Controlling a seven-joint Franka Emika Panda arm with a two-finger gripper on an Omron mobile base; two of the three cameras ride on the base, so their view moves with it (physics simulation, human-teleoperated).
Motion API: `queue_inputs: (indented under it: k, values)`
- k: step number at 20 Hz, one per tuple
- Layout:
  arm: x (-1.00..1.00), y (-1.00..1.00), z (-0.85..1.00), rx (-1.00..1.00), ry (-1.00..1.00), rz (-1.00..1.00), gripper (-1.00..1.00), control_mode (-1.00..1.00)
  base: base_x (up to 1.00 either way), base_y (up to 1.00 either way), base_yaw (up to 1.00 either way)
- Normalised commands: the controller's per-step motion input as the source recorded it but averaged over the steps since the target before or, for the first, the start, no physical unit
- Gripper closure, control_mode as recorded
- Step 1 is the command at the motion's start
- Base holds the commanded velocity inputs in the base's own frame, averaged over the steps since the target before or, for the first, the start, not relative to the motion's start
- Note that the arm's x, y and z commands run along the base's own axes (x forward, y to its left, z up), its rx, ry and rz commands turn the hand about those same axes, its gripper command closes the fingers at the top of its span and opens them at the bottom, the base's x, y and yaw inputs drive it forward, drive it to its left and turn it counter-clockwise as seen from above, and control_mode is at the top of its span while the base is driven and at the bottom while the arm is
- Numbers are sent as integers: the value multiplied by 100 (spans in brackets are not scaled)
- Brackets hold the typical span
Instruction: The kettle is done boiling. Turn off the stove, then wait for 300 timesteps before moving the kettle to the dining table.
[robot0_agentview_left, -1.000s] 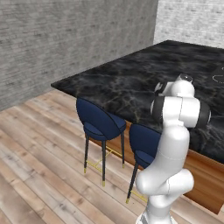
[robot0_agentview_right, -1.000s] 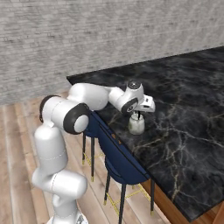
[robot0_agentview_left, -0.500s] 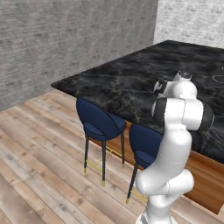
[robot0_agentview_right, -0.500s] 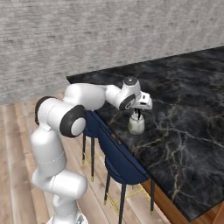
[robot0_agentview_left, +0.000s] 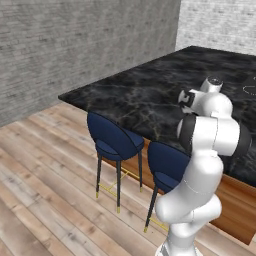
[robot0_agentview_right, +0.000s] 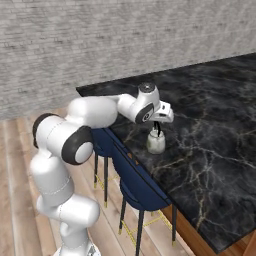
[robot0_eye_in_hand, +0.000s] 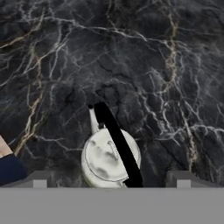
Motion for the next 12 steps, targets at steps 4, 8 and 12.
queue_inputs:
  k: [4, 8, 12]
  values:
    - [-40, 0, 28, -3, 0, -1, -100, -100, 0, 0, 0]
    - [-45, 0, 25, -4, 0, -1, -100, -100, 0, 0, 0]
    - [-48, 2, 25, -4, 0, -1, -100, -100, 0, 0, 0]
